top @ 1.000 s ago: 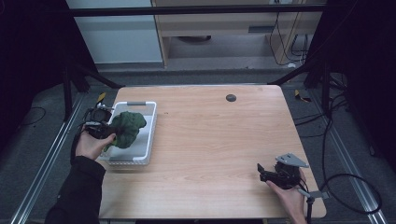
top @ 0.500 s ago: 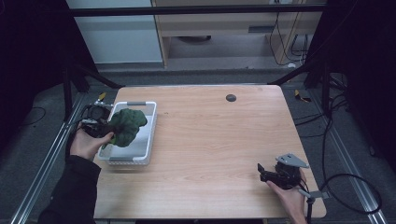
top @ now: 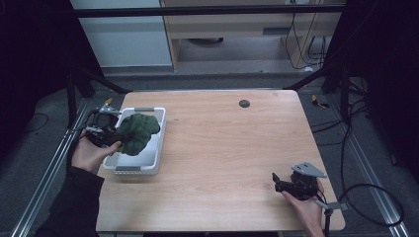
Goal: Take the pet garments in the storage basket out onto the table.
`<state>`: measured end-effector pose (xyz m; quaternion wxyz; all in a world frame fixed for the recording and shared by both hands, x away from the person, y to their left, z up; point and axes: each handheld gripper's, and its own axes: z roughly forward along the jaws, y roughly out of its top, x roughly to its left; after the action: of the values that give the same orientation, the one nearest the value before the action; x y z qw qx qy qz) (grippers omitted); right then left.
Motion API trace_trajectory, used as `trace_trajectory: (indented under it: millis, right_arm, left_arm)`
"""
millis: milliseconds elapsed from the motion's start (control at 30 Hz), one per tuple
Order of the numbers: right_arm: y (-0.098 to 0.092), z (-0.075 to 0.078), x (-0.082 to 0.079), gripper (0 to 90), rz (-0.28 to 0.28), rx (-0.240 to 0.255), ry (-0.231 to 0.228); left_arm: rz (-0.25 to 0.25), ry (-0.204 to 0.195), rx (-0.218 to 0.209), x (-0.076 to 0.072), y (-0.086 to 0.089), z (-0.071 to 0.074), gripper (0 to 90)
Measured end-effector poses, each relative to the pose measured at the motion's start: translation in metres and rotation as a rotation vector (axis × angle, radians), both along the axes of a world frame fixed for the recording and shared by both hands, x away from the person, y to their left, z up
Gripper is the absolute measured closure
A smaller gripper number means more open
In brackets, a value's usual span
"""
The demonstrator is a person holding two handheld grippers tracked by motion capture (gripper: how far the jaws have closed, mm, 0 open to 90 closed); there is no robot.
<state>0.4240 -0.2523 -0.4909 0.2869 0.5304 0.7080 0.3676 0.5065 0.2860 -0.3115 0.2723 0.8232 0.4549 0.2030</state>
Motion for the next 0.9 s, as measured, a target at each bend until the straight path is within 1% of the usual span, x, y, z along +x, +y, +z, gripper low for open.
trace_trajectory:
  millis: [133,433,567,600,633,733,800,900]
  right_arm:
    - [-0.001,0.001,0.000,10.4,-0.003,0.001,-0.007]
    - [-0.001,0.001,0.000,10.3,-0.002,0.001,-0.010]
    - [-0.001,0.002,-0.001,9.9,-0.005,0.002,-0.012]
    - [-0.001,0.002,-0.001,9.9,-0.006,0.002,-0.012]
    - [-0.001,0.002,-0.001,9.9,-0.007,0.003,-0.012]
    - [-0.001,0.002,-0.001,9.9,-0.009,0.001,-0.013]
    - [-0.001,0.002,-0.001,9.9,-0.008,0.001,-0.014]
    - [-0.002,0.002,-0.001,9.9,-0.010,0.002,-0.015]
  left_arm:
    - [-0.022,-0.011,-0.006,-0.002,-0.007,0.005,67.2]
    - [-0.091,-0.026,0.007,-0.010,-0.028,0.014,67.2]
    - [-0.117,-0.023,0.011,-0.012,-0.036,0.015,67.2]
    - [-0.122,-0.026,0.000,-0.013,-0.040,0.015,67.2]
    - [-0.132,-0.023,0.014,-0.013,-0.041,0.016,67.2]
    - [-0.159,-0.023,0.010,-0.014,-0.050,0.016,67.2]
    - [-0.175,-0.022,0.020,-0.014,-0.056,0.016,67.2]
    - [-0.191,-0.016,0.022,-0.014,-0.064,0.015,67.2]
